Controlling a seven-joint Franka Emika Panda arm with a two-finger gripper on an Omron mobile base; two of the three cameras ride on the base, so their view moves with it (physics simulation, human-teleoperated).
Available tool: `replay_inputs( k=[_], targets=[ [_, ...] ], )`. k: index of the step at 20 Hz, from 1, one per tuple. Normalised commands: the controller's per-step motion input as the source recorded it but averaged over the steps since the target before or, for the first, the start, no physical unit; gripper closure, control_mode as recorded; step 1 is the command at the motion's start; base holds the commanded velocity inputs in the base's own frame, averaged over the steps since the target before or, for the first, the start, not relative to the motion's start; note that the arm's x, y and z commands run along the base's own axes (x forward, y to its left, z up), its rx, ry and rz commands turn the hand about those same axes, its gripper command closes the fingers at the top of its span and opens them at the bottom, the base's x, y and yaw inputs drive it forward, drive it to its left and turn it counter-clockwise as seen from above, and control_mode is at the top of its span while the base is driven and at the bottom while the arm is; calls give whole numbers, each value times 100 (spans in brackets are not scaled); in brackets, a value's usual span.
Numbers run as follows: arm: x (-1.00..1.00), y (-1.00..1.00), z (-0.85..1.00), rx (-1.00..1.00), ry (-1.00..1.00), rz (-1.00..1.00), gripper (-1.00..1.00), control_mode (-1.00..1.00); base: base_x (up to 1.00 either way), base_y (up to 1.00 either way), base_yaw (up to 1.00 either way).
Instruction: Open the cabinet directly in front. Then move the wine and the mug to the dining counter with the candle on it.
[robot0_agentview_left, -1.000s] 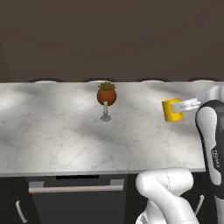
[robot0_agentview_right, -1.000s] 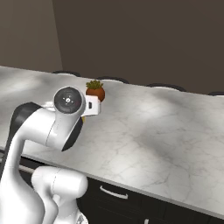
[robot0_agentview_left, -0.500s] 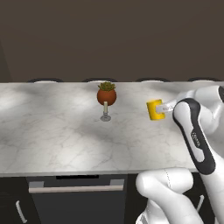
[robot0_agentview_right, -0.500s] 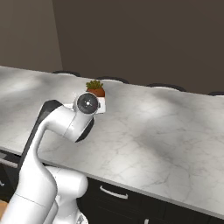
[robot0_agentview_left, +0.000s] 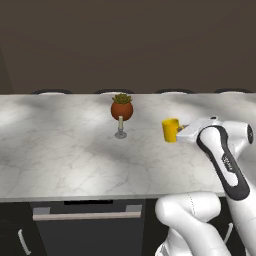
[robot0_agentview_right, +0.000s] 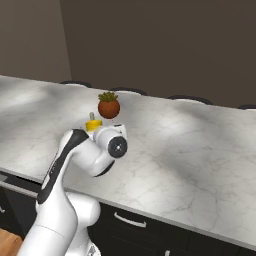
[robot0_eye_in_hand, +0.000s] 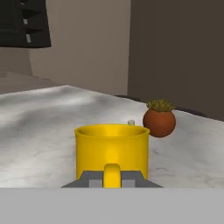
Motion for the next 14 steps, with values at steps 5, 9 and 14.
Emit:
replay_inputs(
  k=[5, 9, 14],
  targets=[
    [0, 0, -7, 5, -16, 1, 100, -100, 0, 0, 0],
    [10, 0, 0, 0, 0, 0, 100, -100, 0, 0, 0],
    [43, 1, -1, 4, 6, 0, 100, -100, 0, 0, 0]
  ],
)
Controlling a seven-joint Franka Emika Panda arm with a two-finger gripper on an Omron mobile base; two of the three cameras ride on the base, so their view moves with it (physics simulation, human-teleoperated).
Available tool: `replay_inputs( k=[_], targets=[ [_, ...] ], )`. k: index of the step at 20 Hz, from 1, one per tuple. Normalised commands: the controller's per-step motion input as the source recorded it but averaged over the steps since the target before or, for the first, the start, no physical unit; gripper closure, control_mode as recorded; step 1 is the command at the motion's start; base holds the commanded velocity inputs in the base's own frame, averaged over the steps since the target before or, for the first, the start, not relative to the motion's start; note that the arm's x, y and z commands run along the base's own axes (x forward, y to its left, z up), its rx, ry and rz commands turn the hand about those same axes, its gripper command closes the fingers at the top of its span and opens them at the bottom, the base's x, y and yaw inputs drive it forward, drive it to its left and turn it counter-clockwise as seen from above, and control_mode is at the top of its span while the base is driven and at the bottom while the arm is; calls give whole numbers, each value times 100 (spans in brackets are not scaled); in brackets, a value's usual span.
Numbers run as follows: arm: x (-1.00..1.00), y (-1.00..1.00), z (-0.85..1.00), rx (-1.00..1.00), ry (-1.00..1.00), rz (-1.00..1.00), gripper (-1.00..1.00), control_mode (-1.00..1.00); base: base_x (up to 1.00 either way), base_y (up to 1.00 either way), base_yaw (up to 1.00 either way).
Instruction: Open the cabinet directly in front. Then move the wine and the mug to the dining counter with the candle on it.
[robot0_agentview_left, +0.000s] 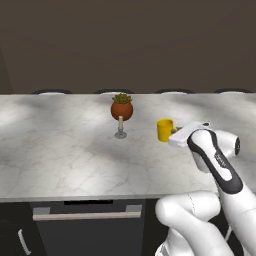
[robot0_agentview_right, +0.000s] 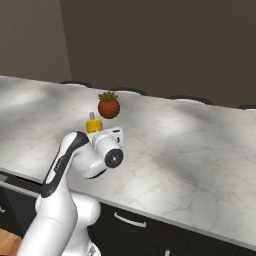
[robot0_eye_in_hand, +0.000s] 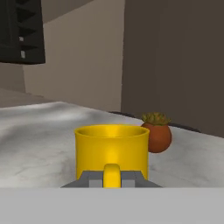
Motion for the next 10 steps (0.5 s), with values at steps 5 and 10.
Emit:
replay_inputs(
  k=[5, 10],
  targets=[
    [38, 0, -11, 13, 5, 1, 100, -100, 0, 0, 0],
    [13, 0, -14, 16, 0, 2, 100, -100, 0, 0, 0]
  ],
)
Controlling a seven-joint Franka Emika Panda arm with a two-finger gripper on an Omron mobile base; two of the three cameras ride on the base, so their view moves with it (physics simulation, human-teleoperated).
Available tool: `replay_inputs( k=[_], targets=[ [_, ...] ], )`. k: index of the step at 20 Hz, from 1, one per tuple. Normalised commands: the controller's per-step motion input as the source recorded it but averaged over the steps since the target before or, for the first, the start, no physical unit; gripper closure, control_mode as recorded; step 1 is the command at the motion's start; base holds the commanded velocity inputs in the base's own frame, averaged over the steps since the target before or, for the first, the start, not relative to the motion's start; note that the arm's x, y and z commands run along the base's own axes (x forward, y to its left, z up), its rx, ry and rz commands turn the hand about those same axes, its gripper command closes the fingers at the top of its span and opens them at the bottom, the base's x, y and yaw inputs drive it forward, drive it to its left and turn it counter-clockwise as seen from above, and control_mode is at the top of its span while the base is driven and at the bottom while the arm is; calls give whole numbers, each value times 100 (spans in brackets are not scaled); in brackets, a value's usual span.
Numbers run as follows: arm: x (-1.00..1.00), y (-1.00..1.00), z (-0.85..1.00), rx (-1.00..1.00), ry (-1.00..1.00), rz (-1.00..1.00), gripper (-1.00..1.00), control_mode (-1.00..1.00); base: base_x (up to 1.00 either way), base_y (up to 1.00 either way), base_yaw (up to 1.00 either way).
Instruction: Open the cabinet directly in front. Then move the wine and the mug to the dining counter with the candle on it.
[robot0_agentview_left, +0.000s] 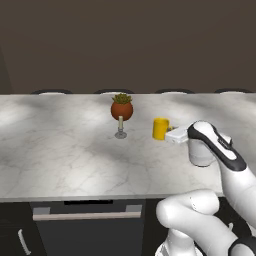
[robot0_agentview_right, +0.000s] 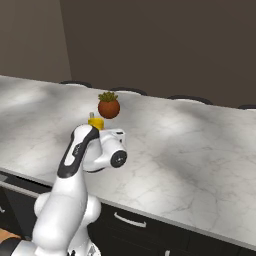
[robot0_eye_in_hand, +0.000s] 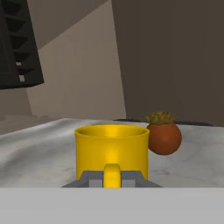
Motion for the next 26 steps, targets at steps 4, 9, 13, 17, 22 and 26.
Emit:
replay_inputs(
  k=[4, 9, 13, 17, 22, 26],
  targets=[
    [0, 0, -4, 2, 0, 0, 100, -100, 0, 0, 0],
    [0, 0, 0, 0, 0, 0, 100, -100, 0, 0, 0],
    [0, 0, 0, 0, 0, 0, 100, -100, 0, 0, 0],
    [28, 0, -3, 0, 0, 0, 100, -100, 0, 0, 0],
    [34, 0, -3, 0, -1, 0, 100, -100, 0, 0, 0],
    [6, 0, -2, 0, 0, 0, 100, -100, 0, 0, 0]
  ],
)
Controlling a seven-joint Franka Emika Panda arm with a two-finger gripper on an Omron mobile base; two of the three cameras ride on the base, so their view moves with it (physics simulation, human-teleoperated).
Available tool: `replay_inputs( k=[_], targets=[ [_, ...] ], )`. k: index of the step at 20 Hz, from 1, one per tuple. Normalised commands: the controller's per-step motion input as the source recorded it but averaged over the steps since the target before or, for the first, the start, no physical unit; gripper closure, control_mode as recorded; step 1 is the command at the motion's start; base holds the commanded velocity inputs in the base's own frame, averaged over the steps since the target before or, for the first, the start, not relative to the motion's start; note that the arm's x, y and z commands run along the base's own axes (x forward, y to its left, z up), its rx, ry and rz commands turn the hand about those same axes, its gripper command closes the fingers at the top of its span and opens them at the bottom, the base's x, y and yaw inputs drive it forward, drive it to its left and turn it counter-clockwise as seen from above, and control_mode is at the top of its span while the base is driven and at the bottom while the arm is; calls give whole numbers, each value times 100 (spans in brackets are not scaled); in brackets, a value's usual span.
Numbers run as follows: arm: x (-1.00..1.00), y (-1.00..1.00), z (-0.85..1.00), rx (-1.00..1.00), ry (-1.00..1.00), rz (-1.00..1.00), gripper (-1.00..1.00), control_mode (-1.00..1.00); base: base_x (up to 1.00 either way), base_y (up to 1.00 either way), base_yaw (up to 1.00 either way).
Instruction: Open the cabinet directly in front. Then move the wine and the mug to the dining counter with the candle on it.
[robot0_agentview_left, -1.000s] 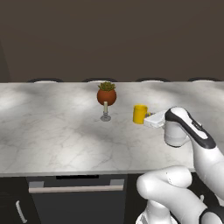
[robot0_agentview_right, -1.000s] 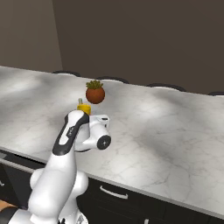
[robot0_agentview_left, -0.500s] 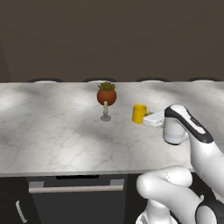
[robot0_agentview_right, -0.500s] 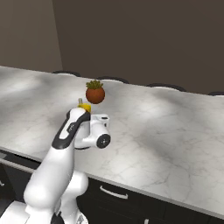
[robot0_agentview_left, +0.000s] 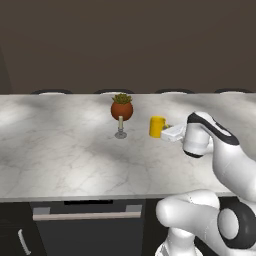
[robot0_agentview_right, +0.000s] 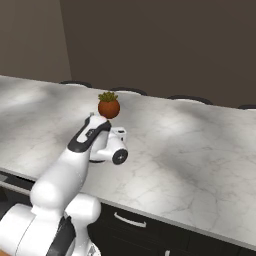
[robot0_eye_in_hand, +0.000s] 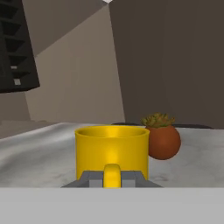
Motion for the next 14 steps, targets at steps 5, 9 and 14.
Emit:
replay_inputs(
  k=[5, 9, 14],
  targets=[
    [0, 0, -18, -3, -1, 0, 100, -100, 0, 0, 0],
    [0, 0, -18, -2, -4, 0, 100, -100, 0, 0, 0],
    [0, 0, -5, 0, -3, 0, 100, -100, 0, 0, 0]
  ],
)
